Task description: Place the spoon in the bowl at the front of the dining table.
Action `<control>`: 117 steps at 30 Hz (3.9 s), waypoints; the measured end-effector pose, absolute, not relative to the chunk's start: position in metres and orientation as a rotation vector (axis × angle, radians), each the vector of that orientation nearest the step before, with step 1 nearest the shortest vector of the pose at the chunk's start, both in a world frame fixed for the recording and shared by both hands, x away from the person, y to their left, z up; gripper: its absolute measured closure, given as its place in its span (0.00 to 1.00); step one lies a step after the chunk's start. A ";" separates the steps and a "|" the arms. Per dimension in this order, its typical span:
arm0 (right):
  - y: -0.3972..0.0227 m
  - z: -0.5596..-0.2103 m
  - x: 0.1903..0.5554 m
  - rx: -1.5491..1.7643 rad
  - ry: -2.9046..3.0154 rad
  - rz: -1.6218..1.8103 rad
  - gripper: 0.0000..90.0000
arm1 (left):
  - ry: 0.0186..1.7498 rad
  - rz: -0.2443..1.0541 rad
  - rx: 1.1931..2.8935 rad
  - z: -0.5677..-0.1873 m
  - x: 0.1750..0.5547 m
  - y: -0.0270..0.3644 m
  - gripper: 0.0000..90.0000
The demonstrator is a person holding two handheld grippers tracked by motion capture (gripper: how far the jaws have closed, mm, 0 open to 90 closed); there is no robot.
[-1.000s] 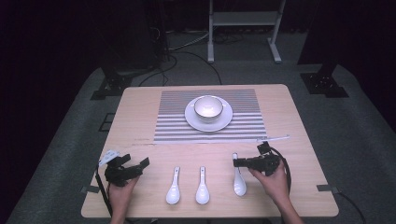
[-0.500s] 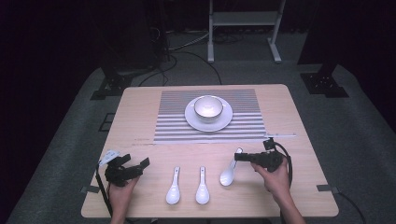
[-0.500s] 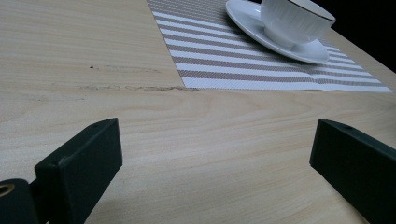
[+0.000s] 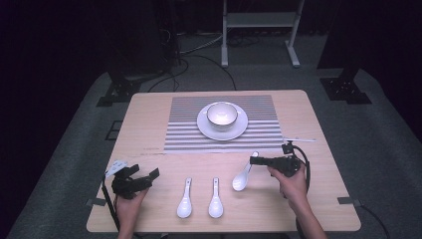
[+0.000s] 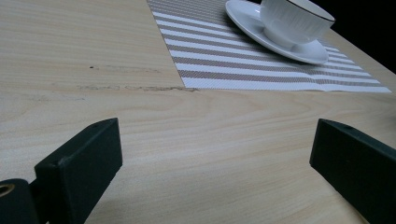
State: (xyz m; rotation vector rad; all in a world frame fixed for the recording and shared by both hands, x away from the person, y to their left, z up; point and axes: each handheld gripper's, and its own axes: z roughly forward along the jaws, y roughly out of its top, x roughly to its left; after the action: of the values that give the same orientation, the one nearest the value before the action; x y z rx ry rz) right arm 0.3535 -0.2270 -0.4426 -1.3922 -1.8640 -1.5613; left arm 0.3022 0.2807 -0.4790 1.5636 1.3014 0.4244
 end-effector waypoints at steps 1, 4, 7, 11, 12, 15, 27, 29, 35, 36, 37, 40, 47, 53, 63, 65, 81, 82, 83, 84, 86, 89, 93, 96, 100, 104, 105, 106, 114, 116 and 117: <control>-0.227 -0.442 0.355 -1.394 -1.865 -1.562 0.94 | 1.301 0.424 1.564 -0.479 0.302 0.281 0.01; -0.226 -0.441 0.357 -1.400 -1.867 -1.558 0.94 | 1.301 0.424 1.563 -0.479 0.302 0.281 0.01; -0.225 -0.439 0.364 -1.406 -1.859 -1.563 0.94 | 1.300 0.422 1.564 -0.479 0.302 0.281 0.01; -0.224 -0.438 0.368 -1.416 -1.856 -1.563 0.94 | 1.301 0.421 1.562 -0.479 0.302 0.281 0.01; -0.224 -0.438 0.370 -1.416 -1.854 -1.563 0.94 | 1.301 0.420 1.561 -0.479 0.302 0.281 0.01; -0.223 -0.436 0.375 -1.423 -1.847 -1.567 0.94 | 1.301 0.421 1.562 -0.479 0.302 0.281 0.01; -0.215 -0.423 0.403 -1.449 -1.823 -1.591 0.94 | 1.304 0.419 1.560 -0.479 0.302 0.281 0.01; -0.213 -0.422 0.407 -1.450 -1.813 -1.594 0.94 | 1.302 0.423 1.567 -0.479 0.302 0.281 0.01; -0.207 -0.416 0.420 -1.460 -1.790 -1.599 0.94 | 1.303 0.419 1.562 -0.479 0.302 0.281 0.01; -0.206 -0.415 0.423 -1.459 -1.790 -1.599 0.94 | 1.303 0.419 1.561 -0.479 0.302 0.281 0.01; -0.205 -0.414 0.425 -1.463 -1.788 -1.597 0.94 | 1.303 0.419 1.561 -0.479 0.302 0.281 0.01; -0.202 -0.410 0.433 -1.470 -1.783 -1.601 0.94 | 1.305 0.416 1.554 -0.479 0.302 0.282 0.01; -0.197 -0.402 0.449 -1.512 -1.797 -1.613 0.94 | 1.298 0.418 1.558 -0.479 0.302 0.282 0.01; -0.195 -0.394 0.461 -1.549 -1.789 -1.636 0.94 | 1.298 0.417 1.557 -0.479 0.302 0.282 0.01; -0.193 -0.385 0.478 -1.590 -1.772 -1.664 0.94 | 1.294 0.411 1.552 -0.479 0.302 0.283 0.01; -0.193 -0.384 0.481 -1.604 -1.763 -1.673 0.94 | 1.295 0.410 1.550 -0.479 0.302 0.283 0.01; -0.184 -0.376 0.505 -1.717 -1.713 -1.704 0.94 | 1.294 0.403 1.548 -0.480 0.302 0.283 0.01; -0.184 -0.376 0.505 -1.717 -1.713 -1.704 0.94 | 1.294 0.403 1.548 -0.480 0.302 0.283 0.01; -0.183 -0.377 0.508 -1.736 -1.715 -1.705 0.94 | 1.293 0.404 1.548 -0.480 0.302 0.283 0.01; -0.183 -0.377 0.508 -1.736 -1.715 -1.705 0.94 | 1.293 0.404 1.548 -0.480 0.302 0.283 0.01; -0.183 -0.376 0.511 -1.758 -1.710 -1.706 0.94 | 1.294 0.403 1.545 -0.480 0.302 0.283 0.01; -0.183 -0.376 0.514 -1.778 -1.697 -1.710 0.94 | 1.293 0.403 1.545 -0.480 0.302 0.283 0.01; -0.183 -0.379 0.517 -1.811 -1.679 -1.710 0.94 | 1.294 0.402 1.543 -0.480 0.302 0.283 0.01; -0.183 -0.382 0.519 -1.835 -1.666 -1.717 0.94 | 1.292 0.403 1.544 -0.480 0.302 0.283 0.01; -0.182 -0.383 0.521 -1.856 -1.684 -1.710 0.94 | 1.291 0.406 1.549 -0.479 0.302 0.283 0.01; -0.180 -0.385 0.522 -1.867 -1.677 -1.711 0.94 | 1.292 0.405 1.546 -0.479 0.302 0.283 0.01; -0.178 -0.386 0.522 -1.864 -1.678 -1.711 0.94 | 1.292 0.405 1.546 -0.479 0.302 0.283 0.01; -0.178 -0.386 0.522 -1.862 -1.679 -1.712 0.94 | 1.290 0.406 1.547 -0.479 0.302 0.283 0.01; -0.174 -0.396 0.521 -1.906 -1.669 -1.708 0.94 | 1.289 0.406 1.547 -0.479 0.302 0.283 0.01; -0.174 -0.398 0.521 -1.911 -1.663 -1.707 0.94 | 1.289 0.405 1.548 -0.479 0.302 0.283 0.01; -0.173 -0.401 0.521 -1.916 -1.654 -1.705 0.94 | 1.289 0.405 1.547 -0.479 0.302 0.283 0.01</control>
State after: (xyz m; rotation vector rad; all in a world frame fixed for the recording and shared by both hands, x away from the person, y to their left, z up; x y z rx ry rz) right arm 0.5209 -0.1734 -0.4007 -1.9157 -1.6544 -1.7053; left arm 0.3017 0.2834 -0.4795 1.5469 1.2889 0.4047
